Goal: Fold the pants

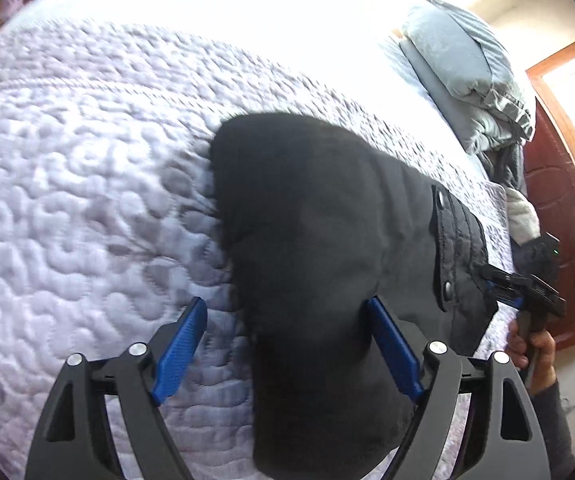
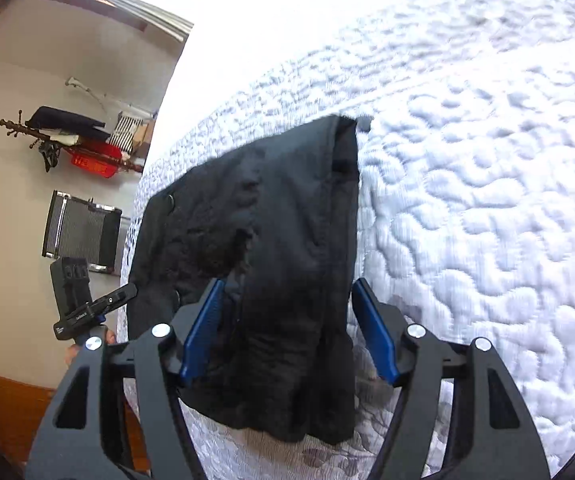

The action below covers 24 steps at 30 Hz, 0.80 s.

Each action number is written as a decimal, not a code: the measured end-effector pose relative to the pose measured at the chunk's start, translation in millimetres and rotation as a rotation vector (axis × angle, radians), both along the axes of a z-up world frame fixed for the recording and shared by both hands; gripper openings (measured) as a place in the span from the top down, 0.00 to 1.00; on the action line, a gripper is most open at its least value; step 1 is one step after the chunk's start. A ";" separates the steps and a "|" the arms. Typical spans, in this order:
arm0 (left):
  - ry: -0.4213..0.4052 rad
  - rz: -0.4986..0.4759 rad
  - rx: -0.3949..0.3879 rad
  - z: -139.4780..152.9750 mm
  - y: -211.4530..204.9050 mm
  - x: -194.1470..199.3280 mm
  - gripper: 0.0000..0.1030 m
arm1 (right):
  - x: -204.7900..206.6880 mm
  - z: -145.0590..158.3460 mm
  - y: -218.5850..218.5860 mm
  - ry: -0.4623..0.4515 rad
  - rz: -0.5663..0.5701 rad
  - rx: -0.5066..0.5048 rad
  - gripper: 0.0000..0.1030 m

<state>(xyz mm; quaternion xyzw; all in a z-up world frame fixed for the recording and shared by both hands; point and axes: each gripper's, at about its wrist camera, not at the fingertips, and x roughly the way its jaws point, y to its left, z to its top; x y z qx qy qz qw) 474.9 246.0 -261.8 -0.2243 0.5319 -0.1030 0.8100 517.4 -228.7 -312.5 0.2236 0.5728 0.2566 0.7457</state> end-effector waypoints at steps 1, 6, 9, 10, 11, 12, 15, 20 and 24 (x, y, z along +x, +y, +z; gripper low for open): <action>-0.039 0.039 0.028 9.9 4.6 -10.4 0.20 | -9.7 12.7 -5.8 -0.043 -0.011 -0.010 0.48; -0.136 0.088 -0.002 19.9 -3.2 -44.7 0.20 | -51.5 37.1 23.3 -0.146 0.091 0.027 0.57; -0.058 0.061 -0.001 -5.8 -31.2 -38.0 0.24 | -56.2 4.0 23.8 -0.093 0.073 -0.047 0.73; -0.036 0.067 -0.015 -15.8 -33.7 -37.1 0.23 | -54.3 -6.3 22.3 -0.066 0.052 -0.047 0.85; -0.019 0.072 -0.031 -23.9 -34.6 -35.9 0.23 | -53.0 -15.8 16.1 -0.043 0.029 -0.049 1.00; -0.009 0.076 -0.045 -28.9 -33.5 -34.8 0.22 | -52.1 -22.3 10.2 -0.016 0.010 -0.034 1.00; -0.005 0.080 -0.090 -26.7 -28.0 -35.4 0.24 | -52.8 -6.4 0.1 -0.008 0.023 0.011 0.92; -0.124 0.096 -0.097 7.3 -10.3 -32.1 0.13 | -28.7 38.7 10.6 -0.123 -0.017 0.034 0.60; -0.116 0.112 -0.160 7.3 0.0 -3.1 0.09 | 16.4 23.5 15.0 -0.086 -0.084 0.089 0.60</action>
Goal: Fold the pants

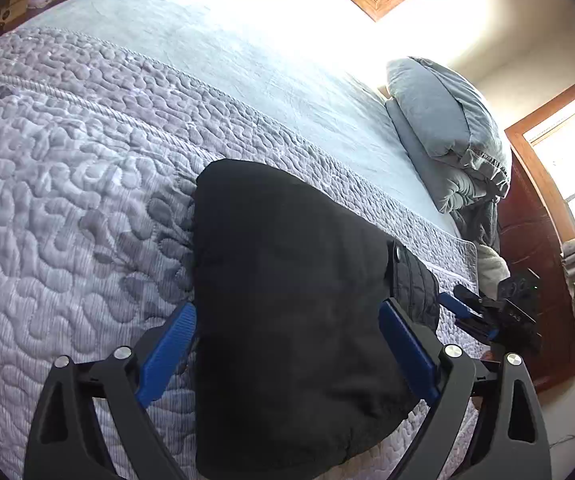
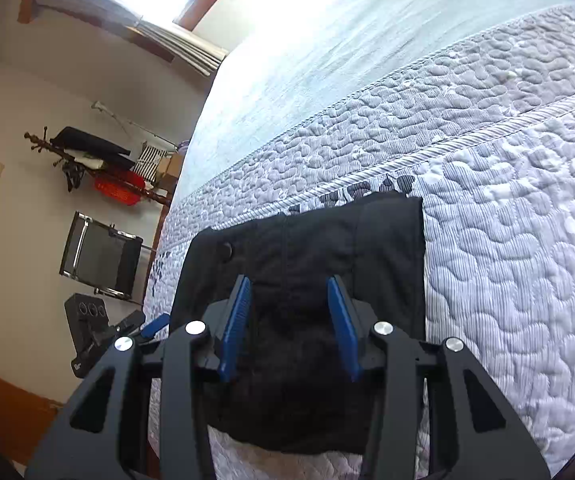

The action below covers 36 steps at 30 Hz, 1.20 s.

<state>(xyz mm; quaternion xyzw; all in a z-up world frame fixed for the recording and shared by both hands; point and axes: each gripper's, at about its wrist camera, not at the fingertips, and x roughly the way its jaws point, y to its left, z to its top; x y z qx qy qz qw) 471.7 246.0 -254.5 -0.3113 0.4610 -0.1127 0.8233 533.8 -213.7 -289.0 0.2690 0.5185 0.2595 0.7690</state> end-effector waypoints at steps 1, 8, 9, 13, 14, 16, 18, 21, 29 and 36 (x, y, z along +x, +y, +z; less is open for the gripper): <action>0.017 0.006 0.005 -4.5 -0.7 8.5 0.09 | 8.7 -7.8 -1.4 0.016 -0.023 0.002 0.62; 0.206 0.024 -0.102 -61.6 -8.0 54.9 0.09 | 30.8 -63.4 3.4 0.141 -0.088 0.007 0.94; 0.221 0.025 -0.124 -67.8 -7.2 55.2 0.08 | 29.7 -61.7 1.8 0.143 -0.092 0.023 0.93; 0.204 0.037 -0.131 -64.4 -2.1 43.5 0.09 | 16.1 -43.8 -6.3 0.110 -0.100 0.064 0.72; 0.195 0.042 -0.131 -61.0 -0.2 38.7 0.09 | 7.7 -37.0 -10.8 0.089 -0.107 0.074 0.58; 0.174 0.061 -0.130 -53.9 7.9 25.2 0.09 | -7.8 -26.7 -9.3 0.060 -0.104 0.092 0.55; 0.166 0.087 -0.137 -48.6 16.5 10.1 0.08 | -26.2 -19.6 -6.5 0.043 -0.091 0.085 0.55; 0.157 0.119 -0.118 -38.1 26.3 -18.4 0.08 | -52.9 -12.8 -8.0 0.032 -0.101 0.075 0.53; 0.172 0.107 0.110 -0.4 10.0 -109.1 0.04 | -121.8 6.2 -2.9 0.108 -0.157 -0.086 0.11; 0.020 0.085 0.429 79.0 -48.6 -214.5 0.04 | -229.2 68.4 25.5 0.015 -0.148 -0.275 0.09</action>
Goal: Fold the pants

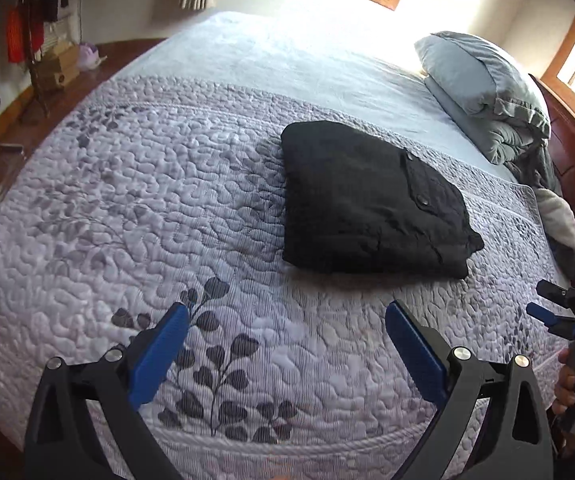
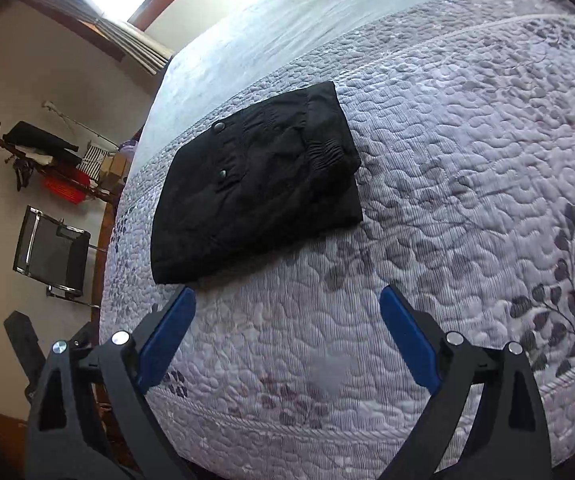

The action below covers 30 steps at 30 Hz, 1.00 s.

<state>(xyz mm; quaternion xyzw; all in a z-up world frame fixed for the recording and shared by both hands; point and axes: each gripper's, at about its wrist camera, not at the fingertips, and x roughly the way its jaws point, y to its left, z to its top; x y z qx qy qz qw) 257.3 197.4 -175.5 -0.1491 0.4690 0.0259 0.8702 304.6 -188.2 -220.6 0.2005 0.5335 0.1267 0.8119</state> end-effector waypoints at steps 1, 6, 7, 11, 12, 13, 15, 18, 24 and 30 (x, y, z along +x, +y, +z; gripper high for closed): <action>-0.020 -0.005 0.015 11.5 -5.8 -16.3 0.04 | -17.7 9.2 4.6 -0.025 0.004 -0.036 0.08; -0.103 0.006 0.119 60.3 -40.4 -88.2 0.04 | -102.5 52.2 24.6 -0.144 0.033 -0.229 0.07; -0.130 0.003 0.138 71.0 -47.9 -103.7 0.04 | -119.2 62.0 26.8 -0.172 0.038 -0.244 0.06; -0.194 -0.056 0.177 108.6 -76.6 -156.2 0.04 | -187.6 104.8 37.1 -0.297 0.037 -0.318 0.06; -0.208 -0.068 0.186 116.5 -82.9 -167.6 0.04 | -203.9 115.9 41.0 -0.334 0.037 -0.347 0.06; -0.224 -0.081 0.199 125.1 -90.7 -179.9 0.04 | -219.1 125.8 44.8 -0.368 0.039 -0.368 0.06; -0.259 -0.110 0.238 142.3 -107.7 -203.9 0.04 | -249.8 148.1 51.2 -0.437 0.049 -0.378 0.06; -0.326 -0.161 0.320 165.9 -133.6 -237.1 0.04 | -285.9 177.1 57.1 -0.520 0.044 -0.380 0.06; -0.405 -0.204 0.206 199.8 -151.8 -284.6 0.04 | -335.0 220.6 68.0 -0.604 0.040 -0.396 0.06; -0.427 -0.104 0.196 216.4 -145.6 -316.7 0.04 | -371.4 237.8 78.0 -0.655 0.036 -0.435 0.04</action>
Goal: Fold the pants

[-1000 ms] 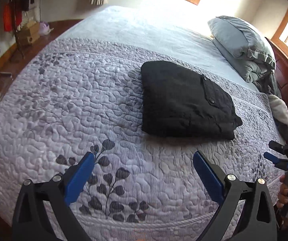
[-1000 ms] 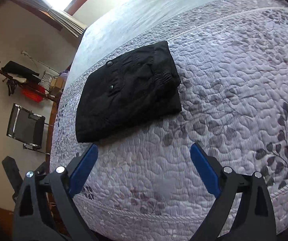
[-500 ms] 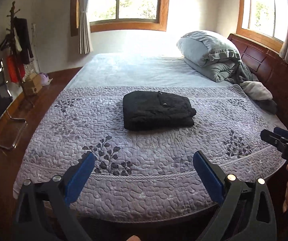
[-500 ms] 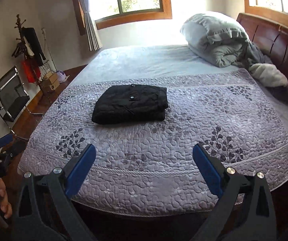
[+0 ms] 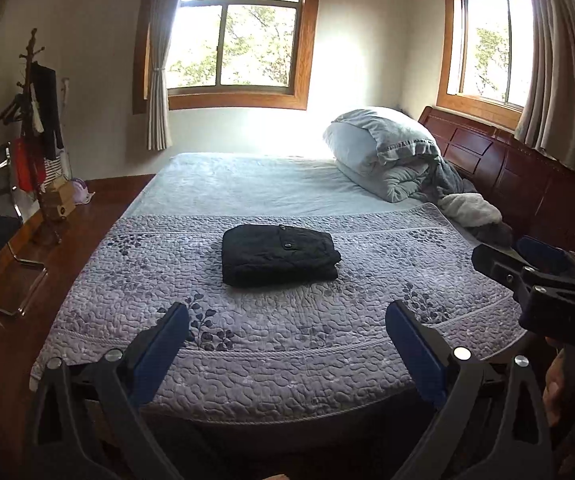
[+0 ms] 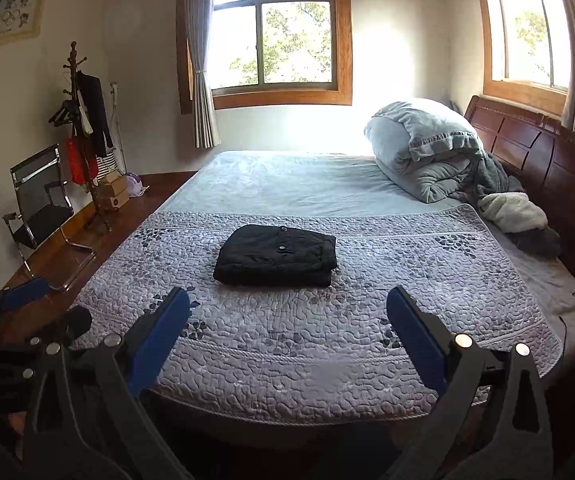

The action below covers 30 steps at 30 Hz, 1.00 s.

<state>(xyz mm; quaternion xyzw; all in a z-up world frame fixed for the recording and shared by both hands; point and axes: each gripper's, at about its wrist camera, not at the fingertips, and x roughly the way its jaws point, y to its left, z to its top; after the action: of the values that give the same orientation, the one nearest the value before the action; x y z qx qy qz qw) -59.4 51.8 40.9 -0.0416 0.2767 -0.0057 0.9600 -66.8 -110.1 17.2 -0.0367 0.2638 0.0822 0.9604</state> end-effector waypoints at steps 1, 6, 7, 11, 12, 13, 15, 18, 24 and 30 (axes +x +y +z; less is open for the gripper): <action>0.002 0.015 -0.005 1.4 2.3 -3.8 0.04 | -5.3 0.6 2.2 -0.009 -0.007 -0.008 0.03; 0.022 0.039 -0.062 2.3 11.8 -22.8 0.04 | -25.4 -0.9 12.5 -0.012 -0.007 -0.017 0.03; 0.031 0.040 -0.048 2.0 11.8 -25.4 0.04 | -29.2 -1.8 14.0 -0.012 -0.005 -0.016 0.03; 0.027 0.064 -0.007 3.4 13.8 -40.2 0.04 | -44.8 -2.7 21.7 -0.021 -0.002 -0.025 0.03; 0.022 0.068 -0.009 4.2 15.1 -43.6 0.04 | -48.9 -2.0 23.2 -0.026 -0.001 -0.025 0.03; 0.020 0.070 -0.008 5.1 16.3 -46.6 0.04 | -52.6 -1.4 24.5 -0.030 0.001 -0.024 0.03; 0.022 0.073 -0.005 6.8 17.3 -49.2 0.04 | -60.5 1.7 27.8 -0.032 0.012 -0.020 0.03; 0.033 0.070 -0.022 8.6 16.3 -53.1 0.04 | -67.7 6.6 30.6 -0.039 0.022 -0.008 0.03; 0.020 0.072 -0.002 18.5 13.2 -58.0 0.04 | -73.5 18.6 38.6 -0.045 0.053 0.005 0.03; 0.000 0.098 -0.002 26.3 17.9 -57.9 0.04 | -71.9 25.6 33.7 -0.057 0.051 0.009 0.03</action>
<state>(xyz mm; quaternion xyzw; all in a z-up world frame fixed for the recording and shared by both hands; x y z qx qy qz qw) -117.4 69.7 67.2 -0.0562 0.2742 0.0408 0.9592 -138.7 -76.5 42.8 -0.0416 0.2348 0.1069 0.9653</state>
